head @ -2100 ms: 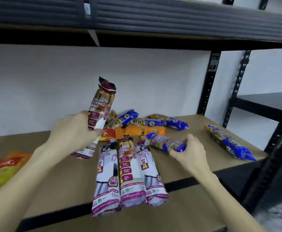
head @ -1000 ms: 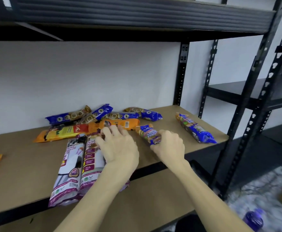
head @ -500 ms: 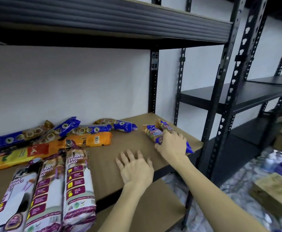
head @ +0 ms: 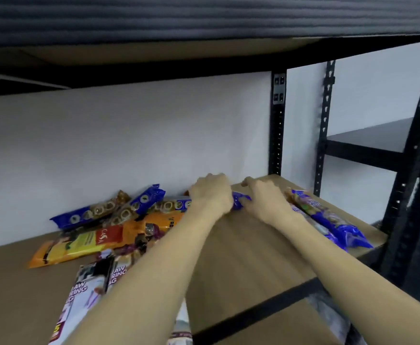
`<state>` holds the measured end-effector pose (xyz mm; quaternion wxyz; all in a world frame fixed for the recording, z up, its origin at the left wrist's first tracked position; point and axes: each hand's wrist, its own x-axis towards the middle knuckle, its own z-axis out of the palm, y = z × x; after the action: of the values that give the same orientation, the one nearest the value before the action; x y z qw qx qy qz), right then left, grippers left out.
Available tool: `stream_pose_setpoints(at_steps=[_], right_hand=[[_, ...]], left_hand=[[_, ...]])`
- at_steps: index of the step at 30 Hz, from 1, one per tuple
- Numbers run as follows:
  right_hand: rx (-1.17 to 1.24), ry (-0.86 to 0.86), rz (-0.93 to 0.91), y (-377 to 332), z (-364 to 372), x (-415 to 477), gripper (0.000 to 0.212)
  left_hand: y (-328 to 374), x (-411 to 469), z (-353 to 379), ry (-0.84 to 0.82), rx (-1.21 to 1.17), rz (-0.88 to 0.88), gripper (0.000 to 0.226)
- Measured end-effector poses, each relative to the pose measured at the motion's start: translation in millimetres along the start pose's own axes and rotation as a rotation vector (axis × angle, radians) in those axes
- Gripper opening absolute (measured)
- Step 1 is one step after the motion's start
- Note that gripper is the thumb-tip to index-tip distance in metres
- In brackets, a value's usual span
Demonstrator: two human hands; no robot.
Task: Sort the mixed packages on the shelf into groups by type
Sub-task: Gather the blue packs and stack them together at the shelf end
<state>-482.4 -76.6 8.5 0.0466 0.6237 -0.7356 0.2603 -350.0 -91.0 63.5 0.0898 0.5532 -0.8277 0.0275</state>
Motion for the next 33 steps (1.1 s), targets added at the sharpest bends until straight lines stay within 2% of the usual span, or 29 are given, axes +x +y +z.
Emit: stream_pose_setpoints(at_steps=[3,8,10,12,14,16,18,21,23,24,26,29,33], right_hand=[[-0.033,-0.099,-0.109,-21,26,32,0.038],[-0.238,-0.332,-0.138,-23,57,80,0.056],[-0.239,-0.347,-0.114,-20,63,88,0.050],[-0.167,-0.378,-0.047,-17,62,92,0.038],[0.072,-0.472,0.082,-12,51,98,0.025],[0.228,-0.564,0.173,-8,42,97,0.022],[0.169,-0.565,0.165,-6,44,93,0.024],[0.144,-0.478,0.177,-3,55,91,0.023],[0.164,-0.462,0.187,-4,61,91,0.029],[0.164,-0.458,0.193,-6,62,90,0.036],[0.074,-0.430,0.182,-11,63,87,0.051],[-0.047,-0.363,0.153,-17,64,83,0.045],[-0.075,-0.338,0.160,-25,61,78,0.035]], left_hand=[[-64,34,5,0.008,0.027,0.004,0.021],[-102,95,41,-0.257,0.071,0.112,0.028],[-111,112,50,-0.349,0.103,0.124,0.039],[-116,123,58,-0.425,0.058,0.136,0.055],[-115,128,59,-0.470,-0.006,0.154,0.070],[-114,132,59,-0.493,-0.037,0.187,0.074],[-112,131,60,-0.416,0.008,0.250,0.062],[-108,122,68,-0.086,0.139,0.365,0.050],[-106,120,74,-0.010,0.167,0.424,0.046],[-107,120,73,-0.055,0.127,0.410,0.046],[-109,124,61,-0.252,-0.036,0.323,0.046],[-114,134,39,-0.464,-0.118,0.328,0.039],[-112,145,36,-0.621,0.020,0.260,0.075]])
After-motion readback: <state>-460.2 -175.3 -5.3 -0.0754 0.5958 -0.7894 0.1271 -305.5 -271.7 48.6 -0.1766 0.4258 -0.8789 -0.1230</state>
